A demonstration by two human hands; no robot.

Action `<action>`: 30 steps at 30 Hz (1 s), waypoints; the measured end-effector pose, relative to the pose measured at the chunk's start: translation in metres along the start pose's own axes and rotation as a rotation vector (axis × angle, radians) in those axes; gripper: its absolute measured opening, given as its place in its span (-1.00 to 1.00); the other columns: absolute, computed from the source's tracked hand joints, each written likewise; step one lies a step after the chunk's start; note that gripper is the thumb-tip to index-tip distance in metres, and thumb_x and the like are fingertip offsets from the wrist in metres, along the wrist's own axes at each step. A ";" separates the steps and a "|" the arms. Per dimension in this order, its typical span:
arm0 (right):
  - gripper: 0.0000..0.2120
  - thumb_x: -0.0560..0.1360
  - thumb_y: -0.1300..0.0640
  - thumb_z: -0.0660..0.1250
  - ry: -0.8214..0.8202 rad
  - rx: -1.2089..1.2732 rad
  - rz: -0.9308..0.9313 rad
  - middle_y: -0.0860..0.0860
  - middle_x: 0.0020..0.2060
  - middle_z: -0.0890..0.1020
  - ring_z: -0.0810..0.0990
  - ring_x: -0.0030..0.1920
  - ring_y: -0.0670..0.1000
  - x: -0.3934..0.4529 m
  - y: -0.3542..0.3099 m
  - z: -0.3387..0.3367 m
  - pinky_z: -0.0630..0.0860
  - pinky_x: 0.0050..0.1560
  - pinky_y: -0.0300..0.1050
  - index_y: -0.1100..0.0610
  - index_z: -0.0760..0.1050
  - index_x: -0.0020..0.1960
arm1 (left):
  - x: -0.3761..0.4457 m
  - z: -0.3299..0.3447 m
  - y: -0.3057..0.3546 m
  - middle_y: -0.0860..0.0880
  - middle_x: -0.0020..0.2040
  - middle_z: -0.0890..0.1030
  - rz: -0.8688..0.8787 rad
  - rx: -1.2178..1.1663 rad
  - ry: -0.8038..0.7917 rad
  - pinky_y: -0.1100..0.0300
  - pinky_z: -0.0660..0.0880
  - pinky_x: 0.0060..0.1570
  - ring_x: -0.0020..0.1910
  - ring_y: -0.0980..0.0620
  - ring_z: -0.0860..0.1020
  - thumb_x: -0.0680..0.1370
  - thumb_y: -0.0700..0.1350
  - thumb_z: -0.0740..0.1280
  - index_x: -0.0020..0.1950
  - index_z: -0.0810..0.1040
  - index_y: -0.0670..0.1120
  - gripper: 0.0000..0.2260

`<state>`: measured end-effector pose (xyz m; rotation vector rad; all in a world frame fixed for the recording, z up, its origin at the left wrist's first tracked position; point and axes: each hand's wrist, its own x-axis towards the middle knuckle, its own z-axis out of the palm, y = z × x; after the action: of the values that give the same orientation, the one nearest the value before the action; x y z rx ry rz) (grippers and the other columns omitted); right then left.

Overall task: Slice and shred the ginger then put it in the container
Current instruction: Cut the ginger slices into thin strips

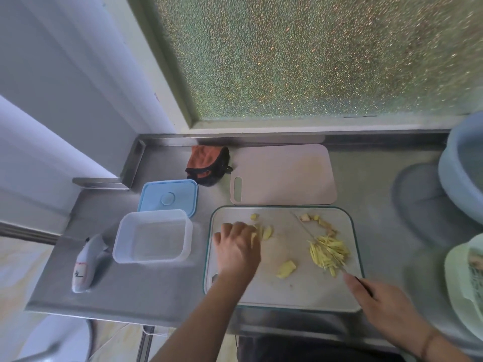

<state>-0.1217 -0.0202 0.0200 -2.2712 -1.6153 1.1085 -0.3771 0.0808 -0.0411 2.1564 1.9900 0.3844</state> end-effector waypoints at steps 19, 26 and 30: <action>-0.42 0.37 -0.39 -0.06 0.001 0.008 -0.095 0.02 -0.53 0.35 0.37 -0.48 -0.06 0.003 0.005 -0.005 0.33 -0.37 -0.23 0.13 0.29 -0.39 | 0.018 -0.007 0.009 0.05 -0.27 0.66 0.269 -0.305 -0.072 0.11 0.54 -0.23 -0.33 0.01 0.60 0.46 -0.31 0.52 -0.13 0.67 -0.09 -0.86; -0.45 0.42 -0.33 -0.02 -0.013 0.009 -0.080 0.03 -0.52 0.38 0.39 -0.46 -0.04 0.003 0.004 -0.006 0.36 -0.32 -0.24 0.14 0.31 -0.38 | -0.033 0.019 0.025 0.06 -0.12 0.63 0.104 -0.486 -0.387 0.20 0.55 -0.10 -0.19 0.07 0.58 0.49 -0.19 0.50 0.01 0.72 -0.09 -0.89; -0.47 0.42 -0.32 -0.02 -0.018 0.004 -0.082 0.01 -0.56 0.34 0.36 -0.49 -0.06 0.002 0.003 -0.009 0.36 -0.34 -0.24 0.12 0.26 -0.41 | -0.035 0.033 0.020 -0.03 -0.20 0.64 0.186 -0.357 -0.270 0.12 0.58 -0.27 -0.37 -0.04 0.57 0.41 -0.15 0.49 -0.13 0.71 -0.12 -0.92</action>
<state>-0.1138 -0.0175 0.0243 -2.1776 -1.6954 1.1141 -0.3502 0.0456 -0.0685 2.0424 1.4594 0.4138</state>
